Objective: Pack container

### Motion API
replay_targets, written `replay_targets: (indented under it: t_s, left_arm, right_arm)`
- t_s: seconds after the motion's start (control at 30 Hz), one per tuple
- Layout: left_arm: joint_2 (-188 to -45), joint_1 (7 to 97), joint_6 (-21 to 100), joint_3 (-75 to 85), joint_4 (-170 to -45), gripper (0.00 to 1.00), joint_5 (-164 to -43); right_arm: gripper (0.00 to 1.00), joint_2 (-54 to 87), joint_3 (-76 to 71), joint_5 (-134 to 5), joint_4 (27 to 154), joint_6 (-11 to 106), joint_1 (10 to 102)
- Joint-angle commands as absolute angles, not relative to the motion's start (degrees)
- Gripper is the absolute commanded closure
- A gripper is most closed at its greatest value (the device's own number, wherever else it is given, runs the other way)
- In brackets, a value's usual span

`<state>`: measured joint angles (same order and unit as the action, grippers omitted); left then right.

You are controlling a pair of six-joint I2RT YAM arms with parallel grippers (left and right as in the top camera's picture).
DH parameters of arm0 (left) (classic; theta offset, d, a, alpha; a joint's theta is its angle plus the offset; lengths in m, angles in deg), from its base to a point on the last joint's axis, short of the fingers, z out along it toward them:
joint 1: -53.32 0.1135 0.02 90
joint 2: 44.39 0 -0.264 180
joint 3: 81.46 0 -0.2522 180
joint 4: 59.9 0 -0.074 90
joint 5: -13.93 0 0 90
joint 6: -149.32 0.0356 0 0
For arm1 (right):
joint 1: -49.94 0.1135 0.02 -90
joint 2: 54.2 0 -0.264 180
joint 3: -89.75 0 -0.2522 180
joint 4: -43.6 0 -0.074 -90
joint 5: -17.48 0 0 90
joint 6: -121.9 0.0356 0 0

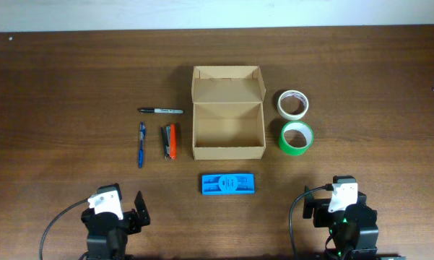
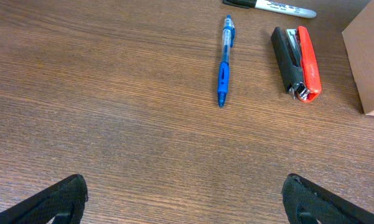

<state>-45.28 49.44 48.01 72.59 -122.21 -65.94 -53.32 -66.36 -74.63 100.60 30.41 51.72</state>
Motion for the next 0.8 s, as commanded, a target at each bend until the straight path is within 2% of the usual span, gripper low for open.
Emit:
replay_targets:
  t_s: [0.0,0.43,0.57,0.77]
  left_arm:
    - [-44.7,49.7,49.2,73.2,-122.1,0.01,-65.5]
    - [-44.7,49.7,49.2,73.2,-122.1,0.0,-65.5]
    - [-44.7,49.7,49.2,73.2,-122.1,0.0,-65.5]
    - [-44.7,49.7,49.2,73.2,-122.1,0.0,-65.5]
  right_arm:
    - [0.01,-54.1,-67.1,-74.7,100.6,30.9,51.0]
    - [0.01,-51.8,-64.1,-74.0,97.7,30.9,51.0]
    - [0.01,-41.8,-53.4,-72.8,97.2,30.9,51.0]
    - [0.01,-18.7,-32.7,-72.8,101.8,31.0,51.0]
